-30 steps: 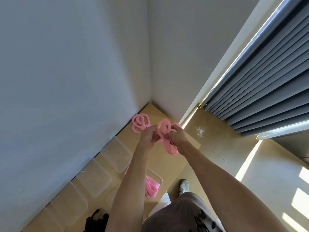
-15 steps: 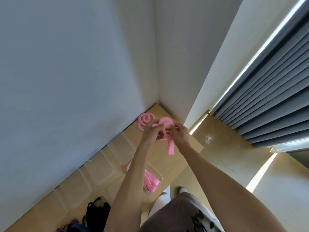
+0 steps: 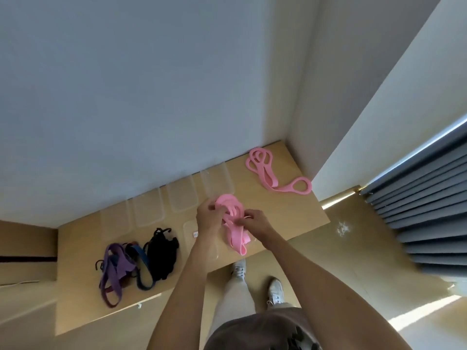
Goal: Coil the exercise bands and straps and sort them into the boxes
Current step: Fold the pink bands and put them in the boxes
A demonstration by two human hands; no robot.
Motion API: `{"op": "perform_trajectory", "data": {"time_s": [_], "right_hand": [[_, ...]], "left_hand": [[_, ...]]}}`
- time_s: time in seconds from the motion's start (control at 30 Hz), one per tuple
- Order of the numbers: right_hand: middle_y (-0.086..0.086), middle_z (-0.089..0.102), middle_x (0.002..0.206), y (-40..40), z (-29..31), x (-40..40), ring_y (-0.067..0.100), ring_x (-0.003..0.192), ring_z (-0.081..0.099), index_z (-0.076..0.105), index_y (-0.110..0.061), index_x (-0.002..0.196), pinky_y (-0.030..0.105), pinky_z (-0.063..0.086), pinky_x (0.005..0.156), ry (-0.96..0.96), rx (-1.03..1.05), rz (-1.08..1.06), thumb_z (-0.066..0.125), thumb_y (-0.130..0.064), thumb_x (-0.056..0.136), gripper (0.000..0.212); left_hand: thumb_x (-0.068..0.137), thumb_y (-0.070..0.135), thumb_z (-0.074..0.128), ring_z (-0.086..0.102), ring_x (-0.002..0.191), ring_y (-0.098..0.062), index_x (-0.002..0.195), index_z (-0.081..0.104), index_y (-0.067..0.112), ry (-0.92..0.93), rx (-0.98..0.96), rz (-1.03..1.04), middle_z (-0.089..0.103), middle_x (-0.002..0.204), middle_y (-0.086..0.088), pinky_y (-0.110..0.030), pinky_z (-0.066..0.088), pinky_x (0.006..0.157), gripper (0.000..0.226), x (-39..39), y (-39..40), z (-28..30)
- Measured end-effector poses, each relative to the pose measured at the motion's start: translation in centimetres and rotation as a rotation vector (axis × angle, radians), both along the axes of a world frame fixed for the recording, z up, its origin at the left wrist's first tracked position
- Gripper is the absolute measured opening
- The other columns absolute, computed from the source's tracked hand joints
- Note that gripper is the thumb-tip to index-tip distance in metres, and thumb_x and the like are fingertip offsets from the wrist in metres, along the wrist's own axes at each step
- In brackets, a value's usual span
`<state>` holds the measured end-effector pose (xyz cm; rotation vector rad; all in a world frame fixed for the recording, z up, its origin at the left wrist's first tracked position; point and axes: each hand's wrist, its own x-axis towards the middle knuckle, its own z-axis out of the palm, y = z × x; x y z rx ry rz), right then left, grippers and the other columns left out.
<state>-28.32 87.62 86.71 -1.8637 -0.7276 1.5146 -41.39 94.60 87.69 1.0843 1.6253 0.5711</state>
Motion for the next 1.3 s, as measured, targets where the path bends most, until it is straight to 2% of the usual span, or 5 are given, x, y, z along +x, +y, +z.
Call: {"op": "perform_trajectory", "data": {"time_s": [0.13, 0.47, 0.63, 0.87, 1.3], "right_hand": [[0.006, 0.068, 0.087, 1.0, -0.2, -4.5, 0.019, 0.077, 0.06, 0.073, -0.007, 0.099, 0.024, 0.045, 0.062, -0.057, -0.055, 0.141, 0.066, -0.008, 0.082, 0.019], [0.012, 0.073, 0.094, 5.3, -6.1, -13.6, 0.022, 0.082, 0.064, 0.07, 0.001, 0.101, 0.021, 0.053, 0.073, -0.304, -0.197, 0.121, 0.065, -0.012, 0.088, 0.019], [0.006, 0.053, 0.082, 6.6, -8.7, -15.3, 0.017, 0.072, 0.045, 0.056, -0.007, 0.085, 0.014, 0.031, 0.053, -0.4, -0.288, 0.191, 0.057, -0.011, 0.092, 0.009], [0.007, 0.069, 0.112, 8.3, -5.3, -14.2, 0.028, 0.096, 0.066, 0.06, -0.018, 0.127, 0.031, 0.049, 0.072, -0.623, -0.216, 0.236, 0.054, -0.008, 0.086, 0.043], [0.012, 0.062, 0.122, 9.9, 2.9, 5.2, 0.032, 0.105, 0.062, 0.058, -0.015, 0.129, 0.035, 0.048, 0.074, -0.773, -0.143, 0.091, 0.052, -0.006, 0.087, 0.043]], "left_hand": [[0.078, 0.002, 0.057, 0.066, 0.08, -0.027, 0.086, 0.073, 0.021, 0.189, 0.051, -0.068, 0.071, 0.083, 0.001, -0.026, 0.046, 0.059, 0.026, -4.5, 0.8, -0.9], [0.081, 0.007, 0.064, 0.065, 0.091, -0.021, 0.106, 0.07, 0.01, 0.354, 0.067, -0.288, 0.071, 0.099, -0.003, -0.031, 0.051, 0.077, 0.027, -12.3, 5.0, -8.4], [0.087, 0.023, 0.065, 0.066, 0.086, -0.018, 0.1, 0.07, 0.017, 0.338, 0.064, -0.454, 0.071, 0.092, 0.002, -0.035, 0.056, 0.077, 0.015, -14.3, 6.7, -11.3], [0.095, 0.016, 0.051, 0.058, 0.073, -0.021, 0.09, 0.061, 0.012, 0.659, 0.201, -0.576, 0.067, 0.09, -0.009, -0.028, 0.044, 0.061, 0.012, -14.3, 9.5, -9.0], [0.09, 0.009, 0.06, 0.066, 0.083, -0.023, 0.096, 0.07, 0.008, 0.271, 0.622, -0.882, 0.072, 0.091, -0.005, -0.039, 0.054, 0.074, 0.011, 6.8, 12.9, 1.0]]}}
